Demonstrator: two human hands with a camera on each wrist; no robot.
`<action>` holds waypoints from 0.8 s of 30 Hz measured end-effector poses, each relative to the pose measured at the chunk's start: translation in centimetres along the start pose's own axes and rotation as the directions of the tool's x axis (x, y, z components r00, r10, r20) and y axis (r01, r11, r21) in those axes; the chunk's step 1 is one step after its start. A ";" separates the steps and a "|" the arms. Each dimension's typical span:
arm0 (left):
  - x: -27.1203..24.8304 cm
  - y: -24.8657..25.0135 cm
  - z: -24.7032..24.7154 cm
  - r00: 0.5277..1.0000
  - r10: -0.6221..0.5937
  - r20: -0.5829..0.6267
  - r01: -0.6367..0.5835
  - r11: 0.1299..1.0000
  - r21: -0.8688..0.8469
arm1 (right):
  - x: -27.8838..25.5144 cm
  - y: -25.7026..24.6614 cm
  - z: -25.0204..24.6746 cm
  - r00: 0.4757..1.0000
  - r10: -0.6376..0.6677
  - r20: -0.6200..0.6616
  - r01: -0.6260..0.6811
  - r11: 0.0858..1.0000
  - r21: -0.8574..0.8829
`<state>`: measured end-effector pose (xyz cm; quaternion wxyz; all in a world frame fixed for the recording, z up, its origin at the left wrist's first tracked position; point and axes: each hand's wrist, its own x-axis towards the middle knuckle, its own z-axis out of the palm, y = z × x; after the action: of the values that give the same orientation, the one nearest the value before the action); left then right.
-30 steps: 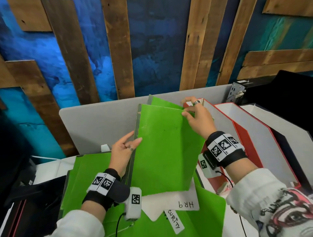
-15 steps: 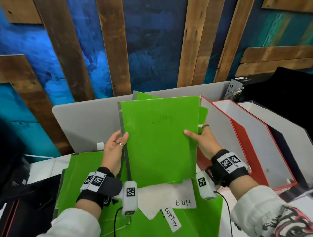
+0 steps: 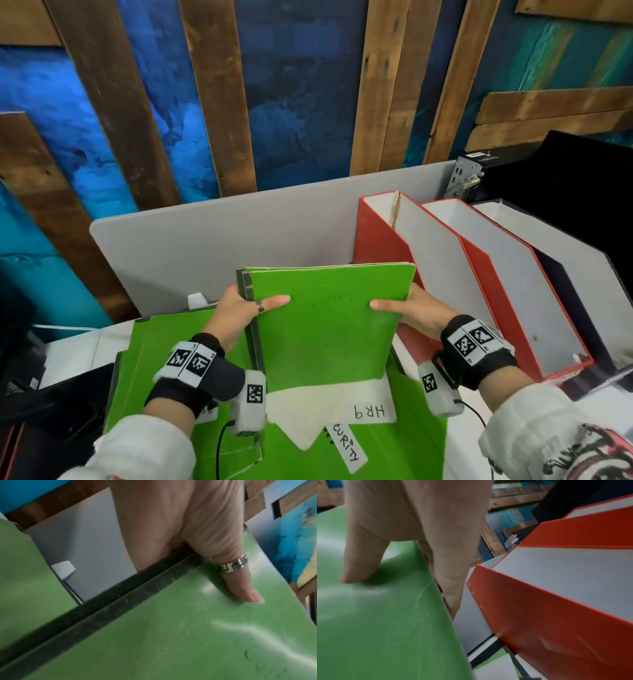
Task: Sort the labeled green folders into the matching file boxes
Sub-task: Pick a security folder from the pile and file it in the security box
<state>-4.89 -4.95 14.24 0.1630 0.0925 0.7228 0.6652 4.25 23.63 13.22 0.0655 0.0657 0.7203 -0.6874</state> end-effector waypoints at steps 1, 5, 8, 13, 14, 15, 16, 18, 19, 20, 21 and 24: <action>0.3 0.0 -0.1 1.000 0.004 0.004 -0.004 1.000 -0.013 | -0.3 -0.4 0.2 1.000 -0.003 -0.001 0.003 1.000 -0.030; 0.9 0.5 0.0 0.998 0.053 -0.015 -0.054 0.989 -0.136 | -1.4 -1.5 0.8 1.000 -0.007 0.015 0.009 0.986 -0.168; 1.5 0.5 0.3 0.998 0.058 -0.006 -0.058 0.983 -0.172 | -2.2 -1.2 1.0 1.000 -0.014 0.014 0.017 0.956 -0.293; 2.1 0.7 1.2 0.996 0.092 -0.016 -0.094 0.982 -0.163 | -3.2 -0.2 0.7 0.998 -0.030 -0.049 0.010 0.930 -0.367; 2.3 0.8 1.4 0.994 0.105 -0.023 -0.107 0.980 -0.166 | -3.5 -0.4 0.6 0.999 -0.029 -0.040 0.012 0.923 -0.385; 2.4 1.0 1.7 0.993 0.115 -0.024 -0.117 0.979 -0.164 | -3.7 -0.7 0.5 0.999 -0.027 -0.029 0.014 0.915 -0.403; 2.6 1.4 2.0 0.992 0.123 -0.031 -0.126 0.979 -0.161 | -4.0 -1.4 0.4 1.000 -0.028 -0.013 0.020 0.909 -0.417; 2.8 2.4 2.7 0.988 0.147 -0.043 -0.152 0.977 -0.152 | -4.7 -2.7 -0.1 1.000 -0.012 0.028 0.023 0.895 -0.445; 2.9 3.0 3.3 0.986 0.158 -0.041 -0.163 0.976 -0.145 | -5.1 -3.2 -0.7 0.999 -0.006 0.047 0.027 0.884 -0.466; 2.9 3.5 3.8 0.986 0.167 -0.032 -0.169 0.975 -0.144 | -5.6 -3.7 -1.3 0.998 0.007 0.066 0.026 0.870 -0.492; 2.9 4.0 4.4 0.985 0.173 -0.019 -0.174 0.974 -0.146 | -6.2 -4.1 -1.8 0.996 0.026 0.080 0.019 0.859 -0.511; 3.0 5.5 6.9 0.981 0.195 0.000 -0.192 0.969 -0.158 | -8.0 -5.4 -3.4 0.989 0.082 0.125 -0.007 0.861 -0.509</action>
<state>-5.67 3.06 18.91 0.1098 0.1548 0.6543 0.7320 11.06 26.77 20.14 0.1475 0.0135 0.8674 -0.4750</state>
